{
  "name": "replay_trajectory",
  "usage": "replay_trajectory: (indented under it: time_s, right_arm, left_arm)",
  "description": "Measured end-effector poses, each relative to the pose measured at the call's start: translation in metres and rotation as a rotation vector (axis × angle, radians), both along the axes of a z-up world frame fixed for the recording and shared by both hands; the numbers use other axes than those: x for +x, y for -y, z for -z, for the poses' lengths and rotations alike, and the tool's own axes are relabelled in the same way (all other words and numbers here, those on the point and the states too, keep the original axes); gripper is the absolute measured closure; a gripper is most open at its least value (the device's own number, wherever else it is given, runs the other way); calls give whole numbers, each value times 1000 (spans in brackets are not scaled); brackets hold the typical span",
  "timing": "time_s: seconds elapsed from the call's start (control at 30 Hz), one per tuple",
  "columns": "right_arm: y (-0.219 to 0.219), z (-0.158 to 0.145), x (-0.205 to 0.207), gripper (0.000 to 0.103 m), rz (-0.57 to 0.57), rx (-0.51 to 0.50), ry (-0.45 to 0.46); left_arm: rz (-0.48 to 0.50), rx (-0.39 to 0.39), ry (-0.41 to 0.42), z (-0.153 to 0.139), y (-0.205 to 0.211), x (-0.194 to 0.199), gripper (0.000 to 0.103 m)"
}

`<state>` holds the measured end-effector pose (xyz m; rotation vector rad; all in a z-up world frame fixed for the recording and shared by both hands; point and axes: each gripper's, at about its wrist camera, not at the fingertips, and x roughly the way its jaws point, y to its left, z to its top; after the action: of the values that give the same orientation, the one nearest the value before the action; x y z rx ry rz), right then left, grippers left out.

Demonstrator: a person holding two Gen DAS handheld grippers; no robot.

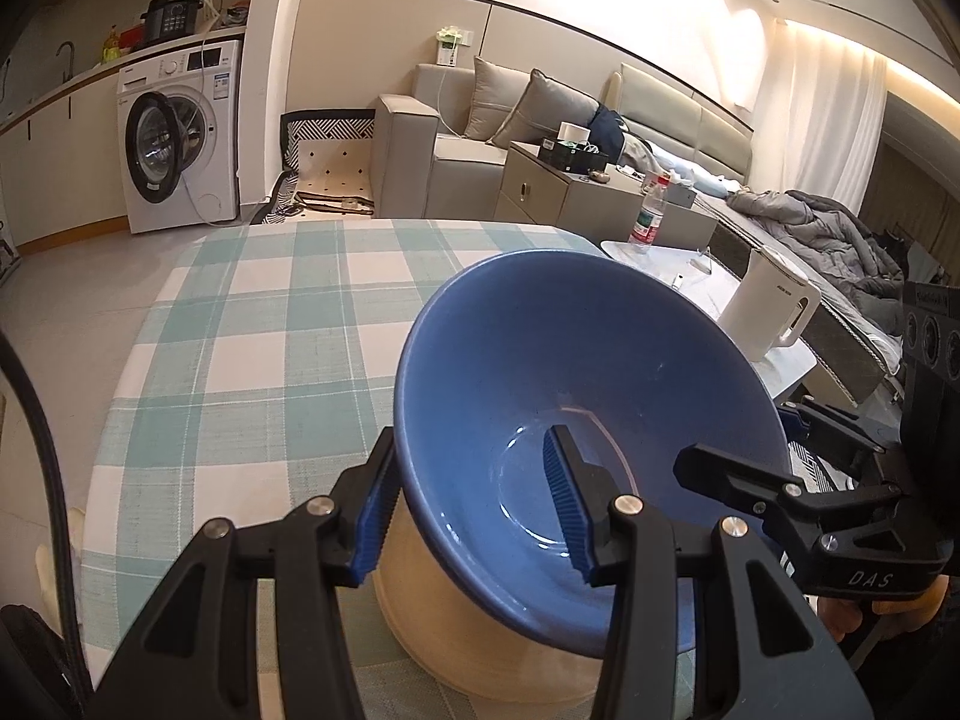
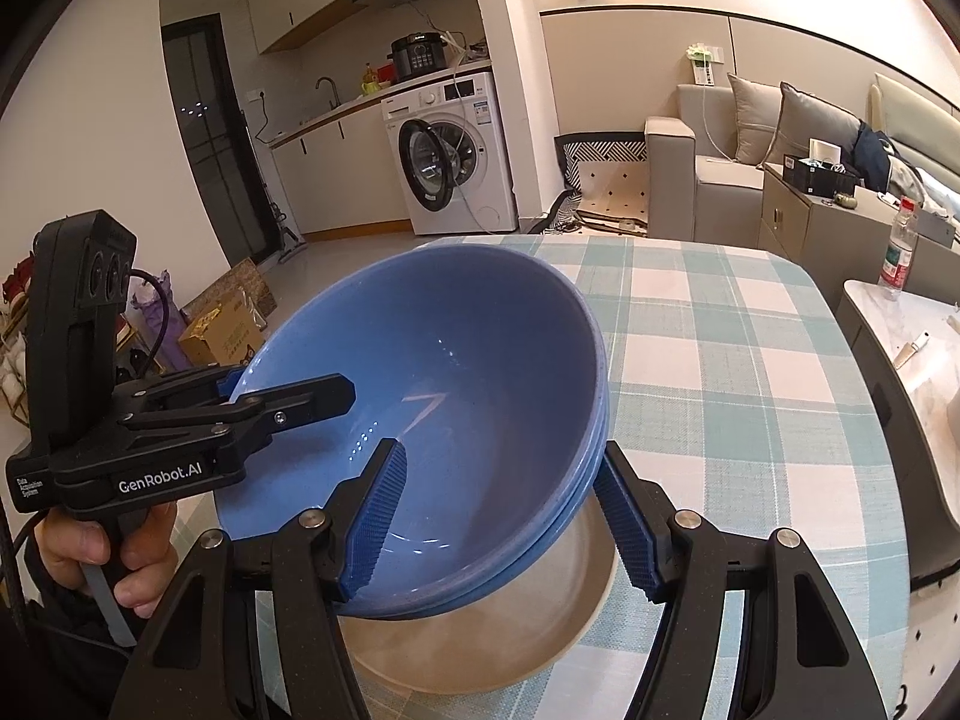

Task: Organize plates and bowls
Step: 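Lower the bowl stack onto the stacked cream plates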

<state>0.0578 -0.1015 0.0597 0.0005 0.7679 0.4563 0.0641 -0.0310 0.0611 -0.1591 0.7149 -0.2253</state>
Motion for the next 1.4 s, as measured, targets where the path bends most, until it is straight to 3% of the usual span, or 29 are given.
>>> replay_trajectory:
  time_s: [0.87,1.4]
  right_arm:
    - [-10,19,11,36,13,-21,-66]
    - [-6,24,15,33,8,-11,-67]
  left_arm:
    - [1,14,-91,32,-3,22,57]
    - [13,34,-87,35,1,23,53]
